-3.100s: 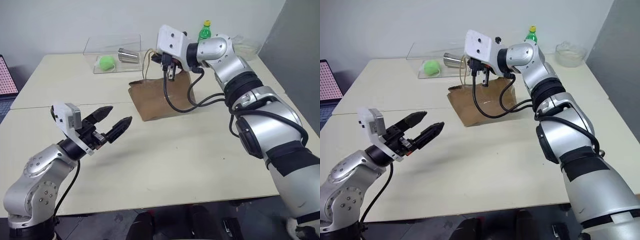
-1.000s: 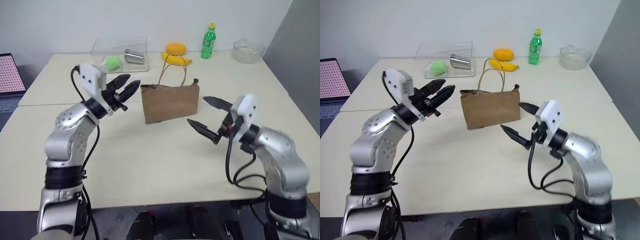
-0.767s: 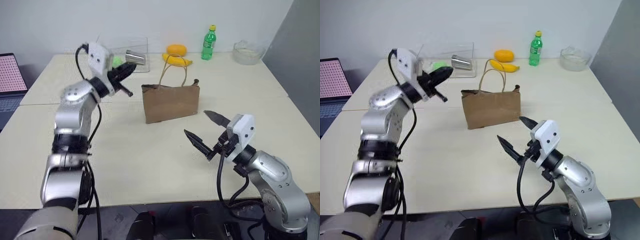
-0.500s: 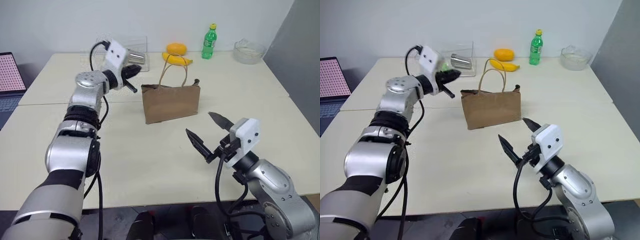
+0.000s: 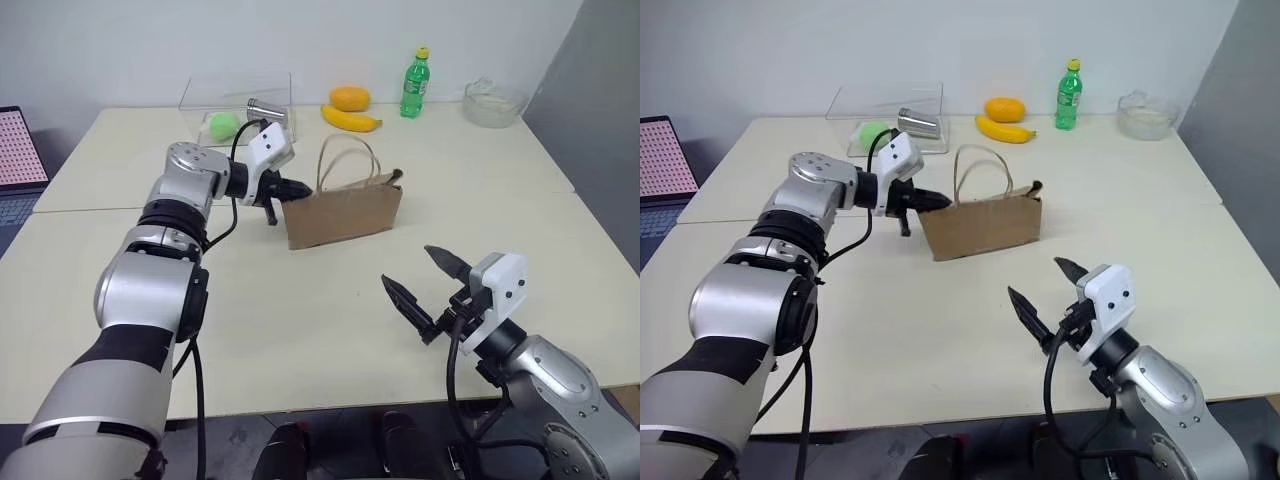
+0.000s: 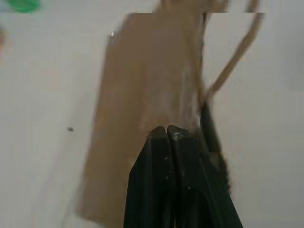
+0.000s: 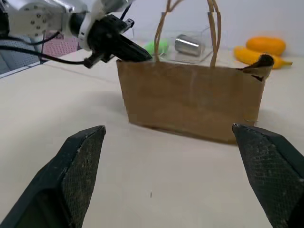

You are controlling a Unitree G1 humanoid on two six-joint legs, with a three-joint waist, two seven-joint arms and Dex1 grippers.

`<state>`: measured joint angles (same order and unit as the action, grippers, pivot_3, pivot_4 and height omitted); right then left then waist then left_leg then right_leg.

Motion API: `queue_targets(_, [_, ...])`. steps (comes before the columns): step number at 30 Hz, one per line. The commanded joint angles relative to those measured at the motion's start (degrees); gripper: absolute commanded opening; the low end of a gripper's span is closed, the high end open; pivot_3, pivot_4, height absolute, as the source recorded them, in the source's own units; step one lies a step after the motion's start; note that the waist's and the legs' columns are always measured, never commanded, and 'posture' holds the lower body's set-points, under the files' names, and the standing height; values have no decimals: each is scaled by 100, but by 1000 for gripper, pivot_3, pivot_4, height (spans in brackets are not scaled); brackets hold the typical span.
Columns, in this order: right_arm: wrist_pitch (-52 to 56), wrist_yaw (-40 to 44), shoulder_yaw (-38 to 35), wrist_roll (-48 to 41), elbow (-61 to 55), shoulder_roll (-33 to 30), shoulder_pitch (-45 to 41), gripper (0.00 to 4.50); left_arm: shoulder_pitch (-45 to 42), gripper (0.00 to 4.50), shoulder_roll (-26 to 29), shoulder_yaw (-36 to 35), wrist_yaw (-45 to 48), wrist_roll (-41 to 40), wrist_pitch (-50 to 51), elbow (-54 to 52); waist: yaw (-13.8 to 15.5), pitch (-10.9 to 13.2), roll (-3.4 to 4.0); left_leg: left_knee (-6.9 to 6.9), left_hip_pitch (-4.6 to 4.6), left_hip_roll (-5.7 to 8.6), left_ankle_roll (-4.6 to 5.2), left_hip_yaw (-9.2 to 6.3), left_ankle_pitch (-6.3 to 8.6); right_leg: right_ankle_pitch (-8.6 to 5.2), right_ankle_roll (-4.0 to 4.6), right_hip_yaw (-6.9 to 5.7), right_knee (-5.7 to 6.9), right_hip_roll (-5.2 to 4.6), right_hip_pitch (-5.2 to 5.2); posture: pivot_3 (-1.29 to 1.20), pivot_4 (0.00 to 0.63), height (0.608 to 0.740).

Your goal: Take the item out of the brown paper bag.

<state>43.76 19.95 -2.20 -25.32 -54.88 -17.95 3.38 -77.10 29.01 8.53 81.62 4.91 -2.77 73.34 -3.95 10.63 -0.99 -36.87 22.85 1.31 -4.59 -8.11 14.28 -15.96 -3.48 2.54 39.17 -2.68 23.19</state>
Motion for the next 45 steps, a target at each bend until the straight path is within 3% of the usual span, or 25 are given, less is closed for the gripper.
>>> queue_targets(1, [47, -93, -142, -365, -512, -142, -113, 4500, 117, 41, 57, 60, 622, 22, 159, -280, 1, 0, 0, 0, 0, -1, 0, -1, 0, 0, 0, 0, 1, 0, 0, 0, 150, 740])
queue_targets(5, [71, -237, -163, -700, -512, -350, -128, 4500, 494, 41, 142, 389, 1080, -432, 538, -1068, -4, 0, 0, -5, 1, -1, 0, -2, 0, 0, 0, 0, 3, 0, -2, 0, 150, 740])
queue_targets(10, [3, -439, -214, -1068, -512, -650, -80, 4500, 1416, 41, 773, 1110, 1088, -1760, 1651, -3446, -51, 0, 0, -3, 0, -7, 0, -7, 0, 0, 1, 4, 9, 1, 0, 0, 150, 740])
queue_targets(16, [-392, -442, -452, -1480, -512, -1327, 413, 4500, 1711, 41, 1031, 328, 811, -2197, 2040, -4733, -38, 0, 0, -9, 0, -4, 0, -11, 0, 0, 1, 1, 13, 1, -3, 0, 150, 740])
queue_targets(19, [-555, -377, -459, -1598, -512, -1676, 657, 4500, 2166, 582, 1180, 225, 734, -2020, 1352, -5457, -27, 0, 0, -8, -1, -4, 1, -7, 0, -1, 0, 3, 11, 1, -4, 0, 150, 740])
queue_targets(26, [-778, -425, -192, -1944, -512, -2315, 786, 4500, 3974, 2614, 1192, 307, 676, -1983, 70, -7140, -29, -1, 2, -6, -13, -11, 0, 9, 0, 0, 2, 19, 16, 1, -6, 0, 150, 740])
queue_targets(32, [-1111, -670, -227, -2351, -512, -2843, 1163, 4500, 4397, 2614, 936, 456, 294, -1762, -452, -7253, 106, -4, -1, -10, -10, -8, 1, 7, 0, 0, 1, 14, -5, 2, -19, 0, 150, 740])
queue_targets(45, [-2252, -1227, 176, -2428, -512, -3828, 2153, 4500, 4080, 2614, -89, 1026, -238, -1080, -1738, -6307, 169, -3, -7, -7, -64, -5, 10, 4, 6, -1, -2, 9, -26, 1, -85, 0, 150, 740])
